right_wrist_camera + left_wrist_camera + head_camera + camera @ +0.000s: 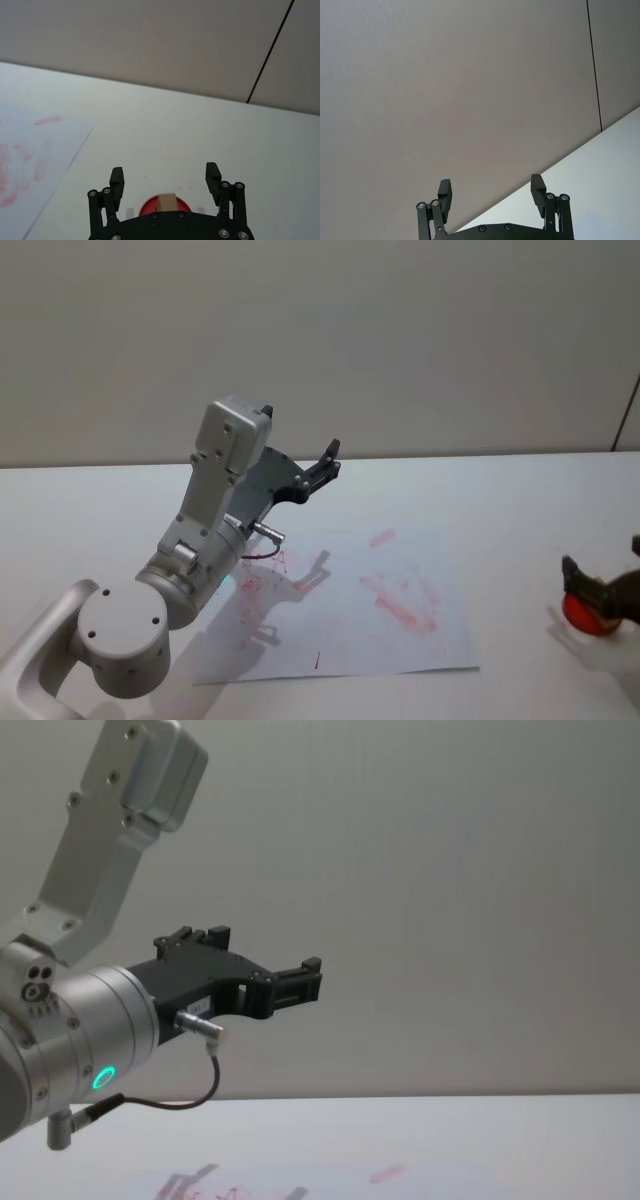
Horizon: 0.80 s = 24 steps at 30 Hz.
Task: Use the one hand to pick up the stamp and affix it onto the A4 paper.
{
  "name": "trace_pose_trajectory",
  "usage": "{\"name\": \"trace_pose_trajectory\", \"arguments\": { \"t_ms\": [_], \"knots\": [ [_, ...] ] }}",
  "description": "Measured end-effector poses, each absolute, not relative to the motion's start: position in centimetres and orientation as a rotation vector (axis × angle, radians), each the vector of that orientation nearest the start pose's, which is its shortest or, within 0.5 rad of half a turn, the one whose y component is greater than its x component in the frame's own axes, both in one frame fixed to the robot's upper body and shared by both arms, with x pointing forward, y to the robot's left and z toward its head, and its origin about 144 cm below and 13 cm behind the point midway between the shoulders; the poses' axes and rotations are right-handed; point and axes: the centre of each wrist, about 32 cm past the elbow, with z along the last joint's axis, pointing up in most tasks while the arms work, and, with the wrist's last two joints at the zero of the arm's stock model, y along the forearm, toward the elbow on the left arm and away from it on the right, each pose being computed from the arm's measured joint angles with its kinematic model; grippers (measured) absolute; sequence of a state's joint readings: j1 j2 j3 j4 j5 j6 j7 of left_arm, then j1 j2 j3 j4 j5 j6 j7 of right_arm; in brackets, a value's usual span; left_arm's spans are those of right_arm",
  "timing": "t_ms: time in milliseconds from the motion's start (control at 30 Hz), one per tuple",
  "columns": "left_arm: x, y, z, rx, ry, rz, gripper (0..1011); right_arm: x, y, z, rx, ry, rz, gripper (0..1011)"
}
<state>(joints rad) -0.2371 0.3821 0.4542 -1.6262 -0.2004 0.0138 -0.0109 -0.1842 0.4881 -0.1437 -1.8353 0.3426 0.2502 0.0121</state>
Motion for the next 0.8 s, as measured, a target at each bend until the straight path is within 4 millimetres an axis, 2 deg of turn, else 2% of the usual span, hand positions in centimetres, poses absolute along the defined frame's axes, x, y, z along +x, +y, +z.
{"name": "trace_pose_trajectory", "arguments": {
  "t_ms": [433,800],
  "knots": [
    [49.2,19.8,120.4,0.061,-0.268,1.124,1001,39.4,-29.9,116.3,-0.436,0.129,-1.331,1001],
    [49.2,19.8,120.4,0.061,-0.268,1.124,1001,39.9,-30.0,115.8,-0.48,0.136,-1.316,1001]
  ]
}}
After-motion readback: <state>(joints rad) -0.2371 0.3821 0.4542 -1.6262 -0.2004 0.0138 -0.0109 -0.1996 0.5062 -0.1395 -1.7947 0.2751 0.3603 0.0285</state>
